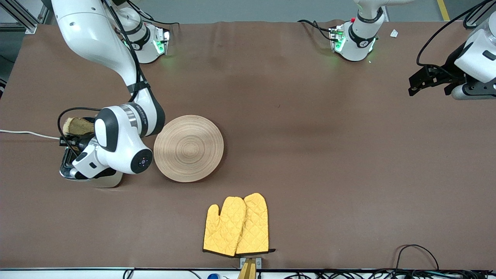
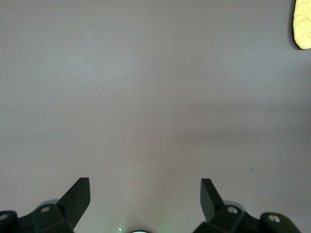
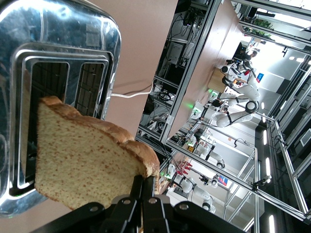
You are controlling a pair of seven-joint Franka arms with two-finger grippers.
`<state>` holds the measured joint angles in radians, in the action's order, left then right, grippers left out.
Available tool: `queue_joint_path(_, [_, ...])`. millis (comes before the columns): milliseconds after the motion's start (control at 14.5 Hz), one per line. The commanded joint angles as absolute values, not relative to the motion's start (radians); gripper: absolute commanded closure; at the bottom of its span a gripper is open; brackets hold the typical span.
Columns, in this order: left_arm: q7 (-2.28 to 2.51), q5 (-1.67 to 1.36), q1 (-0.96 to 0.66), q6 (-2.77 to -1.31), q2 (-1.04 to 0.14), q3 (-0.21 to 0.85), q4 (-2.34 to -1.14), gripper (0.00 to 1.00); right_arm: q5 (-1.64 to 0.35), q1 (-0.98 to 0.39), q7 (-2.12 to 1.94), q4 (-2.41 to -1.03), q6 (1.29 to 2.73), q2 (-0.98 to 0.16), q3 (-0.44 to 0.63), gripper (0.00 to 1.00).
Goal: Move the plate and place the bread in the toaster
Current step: 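Lower the bread into the toaster slot with the right gripper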
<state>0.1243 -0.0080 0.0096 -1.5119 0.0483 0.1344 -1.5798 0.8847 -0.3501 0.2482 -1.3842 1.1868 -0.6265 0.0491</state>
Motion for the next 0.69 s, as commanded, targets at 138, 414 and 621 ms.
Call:
queue_joint_path(138, [0.121, 0.017, 0.011, -1.508, 0.055, 0.14, -1.585, 0.0, 0.907, -0.348, 0.273, -1.327, 1.178, -0.669, 0.044, 1.0])
queue_joint_path(414, [0.121, 0.017, 0.012, -1.508, 0.054, 0.138, -1.583, 0.0, 0.914, -0.348, 0.278, -1.295, 1.186, -0.701, 0.046, 1.0])
queue_joint_path(621, [0.12, 0.017, 0.012, -1.508, 0.054, 0.138, -1.583, 0.0, 0.936, -0.35, 0.272, -1.292, 1.189, -0.701, 0.046, 1.0])
